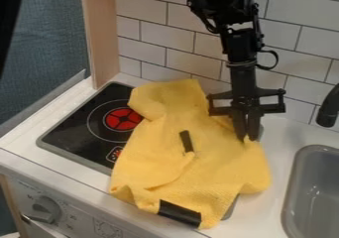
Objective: Unfold the cloth from bottom left to top right
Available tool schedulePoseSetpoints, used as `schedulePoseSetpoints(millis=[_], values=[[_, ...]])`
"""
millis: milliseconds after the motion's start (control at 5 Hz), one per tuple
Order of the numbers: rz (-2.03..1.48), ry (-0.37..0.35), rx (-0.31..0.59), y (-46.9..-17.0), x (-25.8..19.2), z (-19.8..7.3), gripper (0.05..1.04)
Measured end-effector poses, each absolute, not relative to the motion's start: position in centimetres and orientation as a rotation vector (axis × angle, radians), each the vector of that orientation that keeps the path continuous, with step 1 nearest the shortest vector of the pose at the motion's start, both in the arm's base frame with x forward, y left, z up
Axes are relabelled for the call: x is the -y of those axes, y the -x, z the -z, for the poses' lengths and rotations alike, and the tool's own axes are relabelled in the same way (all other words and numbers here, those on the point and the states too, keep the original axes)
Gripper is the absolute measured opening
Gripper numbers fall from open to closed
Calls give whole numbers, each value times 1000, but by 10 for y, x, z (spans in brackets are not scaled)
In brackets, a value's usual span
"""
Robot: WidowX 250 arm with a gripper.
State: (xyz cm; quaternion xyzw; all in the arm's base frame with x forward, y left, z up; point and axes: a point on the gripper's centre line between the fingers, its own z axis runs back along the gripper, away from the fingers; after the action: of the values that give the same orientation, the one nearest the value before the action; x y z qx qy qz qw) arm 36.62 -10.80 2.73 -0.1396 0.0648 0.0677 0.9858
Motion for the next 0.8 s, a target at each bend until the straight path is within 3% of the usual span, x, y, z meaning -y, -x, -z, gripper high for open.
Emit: schedulePoseSetpoints(millis=[400, 600, 800], values=[[-130, 277, -202, -354, 108, -28, 728], [-135, 267, -166, -357, 105, -37, 984], [-108, 273, -152, -355, 106, -53, 1009]])
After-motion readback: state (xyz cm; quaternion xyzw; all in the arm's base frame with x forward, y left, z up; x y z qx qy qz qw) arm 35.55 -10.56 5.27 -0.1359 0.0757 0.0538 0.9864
